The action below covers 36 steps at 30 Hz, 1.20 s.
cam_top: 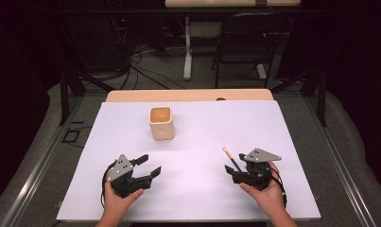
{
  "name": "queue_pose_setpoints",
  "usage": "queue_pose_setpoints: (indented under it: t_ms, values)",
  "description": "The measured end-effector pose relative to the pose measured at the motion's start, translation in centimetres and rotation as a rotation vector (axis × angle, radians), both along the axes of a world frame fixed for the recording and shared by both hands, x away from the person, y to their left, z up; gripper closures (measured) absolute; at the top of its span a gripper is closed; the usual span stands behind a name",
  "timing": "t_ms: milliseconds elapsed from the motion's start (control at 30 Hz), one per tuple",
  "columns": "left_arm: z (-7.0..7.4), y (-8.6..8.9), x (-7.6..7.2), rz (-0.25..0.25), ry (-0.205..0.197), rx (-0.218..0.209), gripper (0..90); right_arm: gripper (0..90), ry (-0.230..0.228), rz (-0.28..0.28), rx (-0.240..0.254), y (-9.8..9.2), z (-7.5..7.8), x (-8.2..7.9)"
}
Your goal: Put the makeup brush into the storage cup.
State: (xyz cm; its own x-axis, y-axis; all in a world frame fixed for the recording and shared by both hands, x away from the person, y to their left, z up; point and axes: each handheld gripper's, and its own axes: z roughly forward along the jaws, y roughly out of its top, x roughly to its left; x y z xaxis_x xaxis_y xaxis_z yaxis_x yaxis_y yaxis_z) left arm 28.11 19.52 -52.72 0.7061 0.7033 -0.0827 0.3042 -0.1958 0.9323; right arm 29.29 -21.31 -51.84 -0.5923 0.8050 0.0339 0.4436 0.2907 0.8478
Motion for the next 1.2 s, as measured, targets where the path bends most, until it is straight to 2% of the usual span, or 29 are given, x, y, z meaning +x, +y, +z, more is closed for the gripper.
queue_pose_setpoints:
  t_ms: [367,567,667,767,800,900,1200]
  values:
    - [0.0,0.0,0.0,-0.004,0.003,0.004,31.8,29.4,0.021,0.002,-0.013,0.2,0.3,0.4]
    - [-0.1,0.0,0.1,-0.006,0.007,0.012,31.8,29.0,0.06,0.007,-0.041,0.2,0.6,1.0]
    - [-0.1,-0.1,0.1,-0.004,0.007,0.015,31.8,27.6,0.082,0.0,-0.027,0.2,0.7,1.3]
    - [-0.1,-0.1,0.1,-0.004,0.006,0.017,31.9,26.7,0.087,0.0,-0.023,0.2,0.8,1.5]
    - [-0.1,-0.2,0.0,0.011,-0.001,0.014,31.9,26.5,0.082,0.001,-0.025,0.2,0.9,1.6]
    - [-0.1,-0.1,0.0,-0.008,0.007,0.017,31.8,25.3,0.085,-0.007,-0.022,0.3,1.1,2.0]
    - [-0.1,-0.1,0.1,-0.008,0.003,0.02,31.9,25.4,0.112,-0.019,-0.057,0.1,1.7,2.7]
